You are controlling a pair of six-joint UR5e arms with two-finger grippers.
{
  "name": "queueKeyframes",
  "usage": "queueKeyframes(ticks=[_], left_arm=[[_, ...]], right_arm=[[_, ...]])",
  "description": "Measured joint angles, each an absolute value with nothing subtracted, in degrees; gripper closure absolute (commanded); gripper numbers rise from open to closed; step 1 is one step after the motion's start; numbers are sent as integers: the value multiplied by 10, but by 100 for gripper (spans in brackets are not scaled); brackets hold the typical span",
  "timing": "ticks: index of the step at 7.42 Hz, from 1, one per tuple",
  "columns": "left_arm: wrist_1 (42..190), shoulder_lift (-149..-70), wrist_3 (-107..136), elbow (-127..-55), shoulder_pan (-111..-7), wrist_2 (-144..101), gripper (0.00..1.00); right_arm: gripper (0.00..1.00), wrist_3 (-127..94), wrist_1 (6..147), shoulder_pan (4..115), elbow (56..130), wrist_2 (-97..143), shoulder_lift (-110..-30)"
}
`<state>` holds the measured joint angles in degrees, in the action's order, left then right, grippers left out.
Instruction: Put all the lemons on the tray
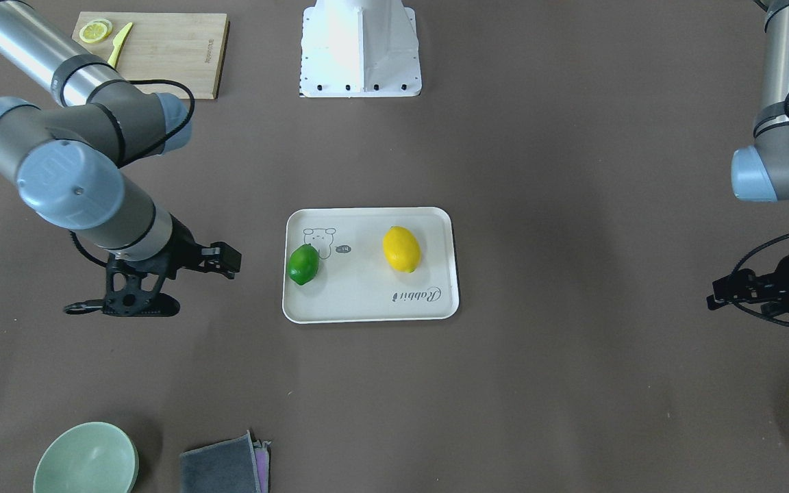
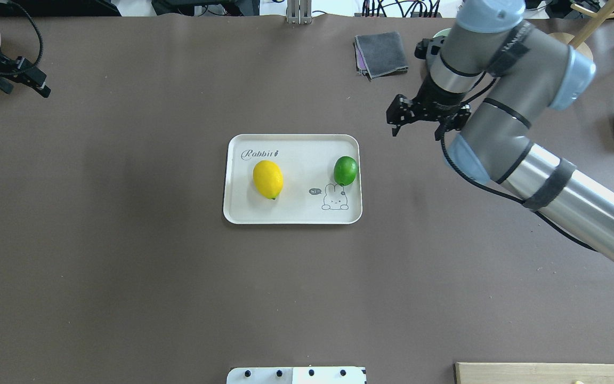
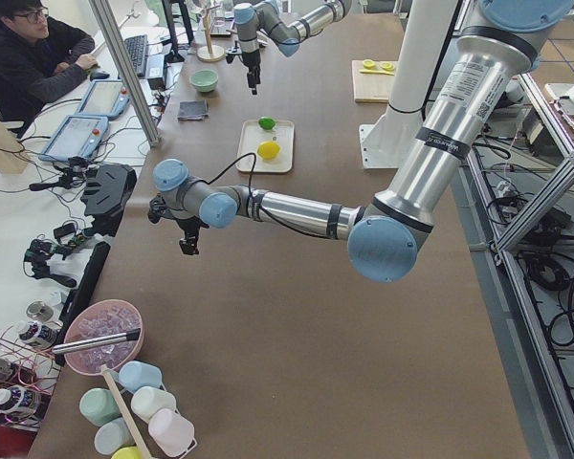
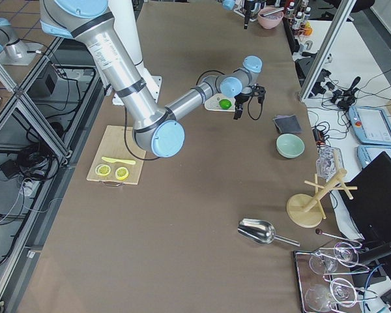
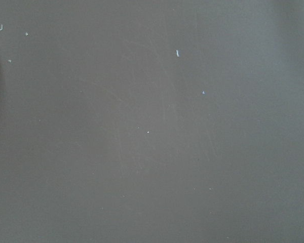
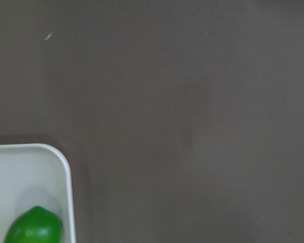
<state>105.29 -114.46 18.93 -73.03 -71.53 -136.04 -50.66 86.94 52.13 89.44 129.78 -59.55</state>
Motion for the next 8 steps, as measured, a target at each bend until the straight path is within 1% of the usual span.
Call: queueKeyframes(ticks=[2, 5, 7, 8], left_arm=[[1050, -1126, 119, -714, -746, -1359, 3], [1048, -1092, 27, -684, -824, -1358, 3], [1033, -1069, -40, -680, -873, -1356, 3], [1028, -1052, -71, -680, -899, -1358, 3]], right_arm=[[0, -396, 871, 582, 987, 1303, -723], [0, -217, 899, 689, 1057, 1310, -867], [0, -43, 976, 800, 1073, 1311, -913], [0, 42, 1008, 852, 1064, 1308, -920]])
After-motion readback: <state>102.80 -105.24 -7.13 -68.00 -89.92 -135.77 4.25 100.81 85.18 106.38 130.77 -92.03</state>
